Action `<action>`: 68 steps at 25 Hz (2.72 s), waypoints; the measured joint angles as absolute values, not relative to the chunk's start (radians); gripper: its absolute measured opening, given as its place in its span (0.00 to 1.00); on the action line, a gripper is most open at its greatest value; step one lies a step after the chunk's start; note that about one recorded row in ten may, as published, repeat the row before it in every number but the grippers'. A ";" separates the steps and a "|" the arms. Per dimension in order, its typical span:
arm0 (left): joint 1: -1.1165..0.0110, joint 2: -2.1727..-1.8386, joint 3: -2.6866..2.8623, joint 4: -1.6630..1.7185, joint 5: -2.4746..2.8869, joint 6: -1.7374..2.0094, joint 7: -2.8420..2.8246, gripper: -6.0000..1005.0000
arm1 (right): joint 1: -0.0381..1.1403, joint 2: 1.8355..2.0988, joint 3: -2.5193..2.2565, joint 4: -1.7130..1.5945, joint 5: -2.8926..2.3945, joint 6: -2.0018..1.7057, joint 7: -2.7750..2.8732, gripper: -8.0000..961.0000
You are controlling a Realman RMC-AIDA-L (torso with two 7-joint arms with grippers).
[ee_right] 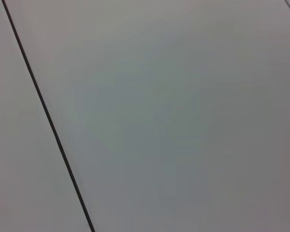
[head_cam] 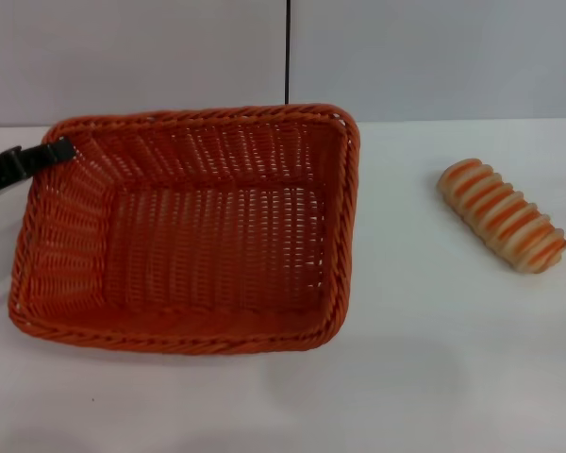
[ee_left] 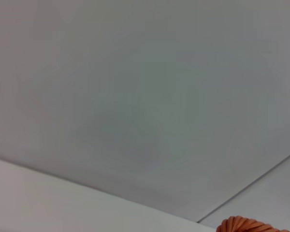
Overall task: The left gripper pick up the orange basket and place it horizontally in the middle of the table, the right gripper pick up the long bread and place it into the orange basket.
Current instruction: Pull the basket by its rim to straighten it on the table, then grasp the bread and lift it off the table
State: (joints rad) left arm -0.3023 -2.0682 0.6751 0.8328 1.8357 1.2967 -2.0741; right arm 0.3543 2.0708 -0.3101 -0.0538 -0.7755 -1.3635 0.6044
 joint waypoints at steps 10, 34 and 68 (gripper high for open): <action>-0.288 -2.072 0.679 0.757 1.806 1.272 -2.022 0.19 | 0.366 2.071 -0.323 -0.057 -0.779 -1.341 0.604 0.64; -0.281 -2.061 0.669 0.748 1.727 1.305 -1.961 0.56 | 0.382 2.068 -0.396 -0.107 -0.779 -1.283 0.650 0.65; -0.286 -2.061 0.629 0.392 1.153 1.558 -1.004 0.82 | 0.610 1.938 -0.594 -1.038 -2.313 -1.638 2.112 0.67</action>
State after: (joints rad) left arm -0.2865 -2.0607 0.6289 0.3918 1.1528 1.5584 -1.0039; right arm 0.6099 1.9375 -0.5944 -1.0378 -2.3134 -1.6384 2.1118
